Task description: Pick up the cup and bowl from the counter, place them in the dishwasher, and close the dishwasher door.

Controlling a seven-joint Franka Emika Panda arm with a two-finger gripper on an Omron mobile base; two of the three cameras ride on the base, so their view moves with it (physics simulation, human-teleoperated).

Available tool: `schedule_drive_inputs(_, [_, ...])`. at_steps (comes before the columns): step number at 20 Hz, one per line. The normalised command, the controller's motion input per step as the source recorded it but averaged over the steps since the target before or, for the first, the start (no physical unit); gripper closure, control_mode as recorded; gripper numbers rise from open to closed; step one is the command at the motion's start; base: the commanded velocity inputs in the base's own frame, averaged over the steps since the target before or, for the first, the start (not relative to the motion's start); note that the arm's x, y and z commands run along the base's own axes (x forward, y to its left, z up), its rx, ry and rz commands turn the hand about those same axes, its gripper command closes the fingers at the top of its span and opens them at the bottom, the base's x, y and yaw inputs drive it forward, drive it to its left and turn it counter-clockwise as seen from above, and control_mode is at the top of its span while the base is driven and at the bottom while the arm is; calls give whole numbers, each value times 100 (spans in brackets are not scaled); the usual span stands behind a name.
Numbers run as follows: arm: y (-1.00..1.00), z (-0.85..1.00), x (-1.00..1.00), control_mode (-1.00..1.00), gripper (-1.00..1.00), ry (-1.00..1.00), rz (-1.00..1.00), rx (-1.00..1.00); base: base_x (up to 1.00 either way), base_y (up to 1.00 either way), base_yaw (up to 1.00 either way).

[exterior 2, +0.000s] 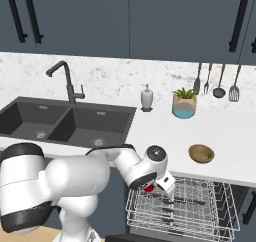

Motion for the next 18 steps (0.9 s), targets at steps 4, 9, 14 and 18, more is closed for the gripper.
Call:
schedule_drive_inputs(4, [0, -41, -2, -100, 100, 0, 0, 0, 0, 0, 0])
schedule_drive_inputs(9, [-1, -45, 0, -100, 100, -1, 0, 0, 0, 0, 0])
schedule_drive_inputs(14, [-2, -42, 0, -100, 100, -8, 1, 0, 0, 0, 0])
schedule_drive_inputs(18, [-1, -28, -9, -100, 100, -10, 2, 0, 0, 0, 0])
